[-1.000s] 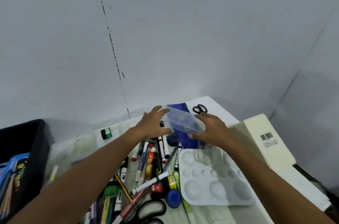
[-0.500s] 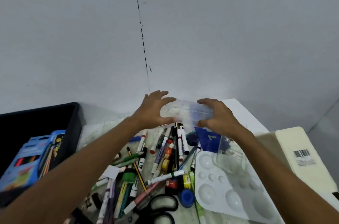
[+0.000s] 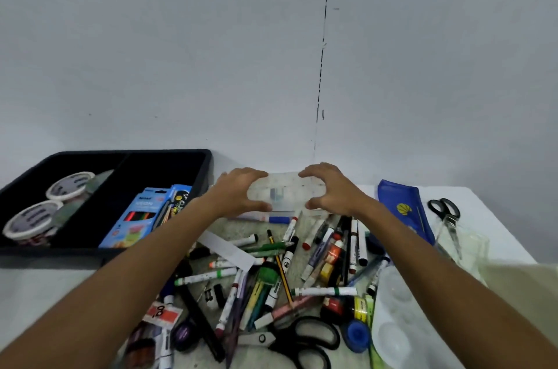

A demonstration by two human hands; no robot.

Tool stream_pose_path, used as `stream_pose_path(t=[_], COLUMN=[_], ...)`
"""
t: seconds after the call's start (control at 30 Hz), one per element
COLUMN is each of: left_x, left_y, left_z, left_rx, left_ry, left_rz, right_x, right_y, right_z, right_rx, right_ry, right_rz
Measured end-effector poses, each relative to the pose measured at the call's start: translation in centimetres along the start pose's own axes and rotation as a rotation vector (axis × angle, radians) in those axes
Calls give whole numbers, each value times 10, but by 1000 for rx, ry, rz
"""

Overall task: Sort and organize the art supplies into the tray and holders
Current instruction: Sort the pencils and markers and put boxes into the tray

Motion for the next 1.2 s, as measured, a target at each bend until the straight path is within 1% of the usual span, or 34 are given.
stream_pose_path(t=[0.07,0.2,0.37,0.53,0.6,0.7,0.83,0.9,0.97,1.0,1.13,1.2], left_x=[10,28,37,41,43,46,46,44,43,44,50,53], left_y=[4,9,16,25,17,-24,-104,-147,-185,-201,-230,-233], left_z=[-3,-22,-42,-48,-45,-34,-35,-46,-65,-74,-106,-118], left_rx=[28,25,-4,-26,-14,-37,-120,-156,-136,-103,47,56], left_ry=[5,87,129,119,91,-1,-86,-53,15,33,68,109], left_rz=[38,93,104,94,60,-72,-246,-300,-330,-332,-279,-244], right_x=[11,22,26,18,9,-12,-68,-101,-133,-144,-159,-159], right_y=[-8,-26,-44,-52,-55,-66,-101,-120,-136,-141,-147,-146], right_z=[-4,-16,-29,-26,-16,14,58,76,88,89,83,81], right_rx=[-20,-22,-6,22,59,10,-65,-136,-239,-284,-377,-410], right_ry=[17,54,111,89,19,-161,-345,-412,-425,-404,-320,-308], right_rz=[-20,-67,-110,-135,-144,-184,-397,-524,-670,-719,-753,-749])
Point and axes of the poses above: each hand's wrist, its own x-axis towards the middle knuckle, its own z-axis out of the back of the hand, y = z × x, the point moved 10 cm from there along x, towards the middle knuckle, and after that the axes turned 10 degrees about z, right-handed, at the moved point
